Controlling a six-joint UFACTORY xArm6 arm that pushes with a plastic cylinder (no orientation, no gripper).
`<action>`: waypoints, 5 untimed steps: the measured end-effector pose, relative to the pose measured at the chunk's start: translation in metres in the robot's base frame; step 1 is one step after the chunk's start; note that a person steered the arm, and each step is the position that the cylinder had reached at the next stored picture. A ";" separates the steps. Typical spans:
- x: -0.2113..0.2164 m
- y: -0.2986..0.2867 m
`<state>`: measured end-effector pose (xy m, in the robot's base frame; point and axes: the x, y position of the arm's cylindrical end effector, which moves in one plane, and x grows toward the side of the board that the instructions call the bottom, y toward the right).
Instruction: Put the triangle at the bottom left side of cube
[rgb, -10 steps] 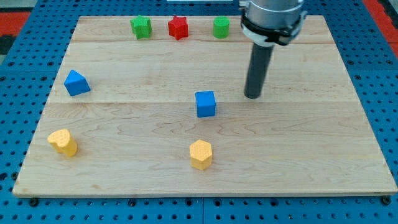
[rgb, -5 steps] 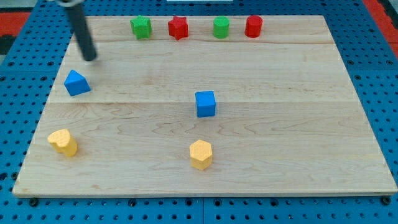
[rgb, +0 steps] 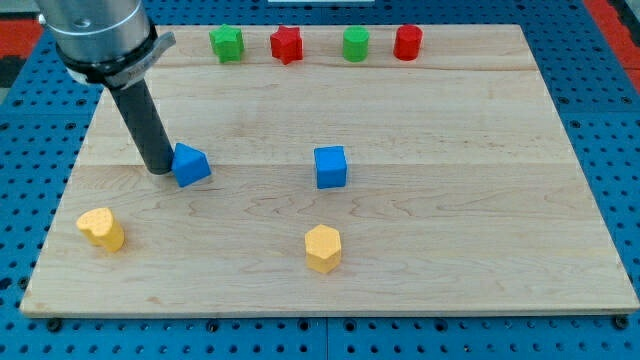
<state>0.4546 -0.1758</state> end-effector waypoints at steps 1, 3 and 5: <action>0.019 0.041; 0.038 0.084; 0.008 0.027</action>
<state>0.4624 -0.1492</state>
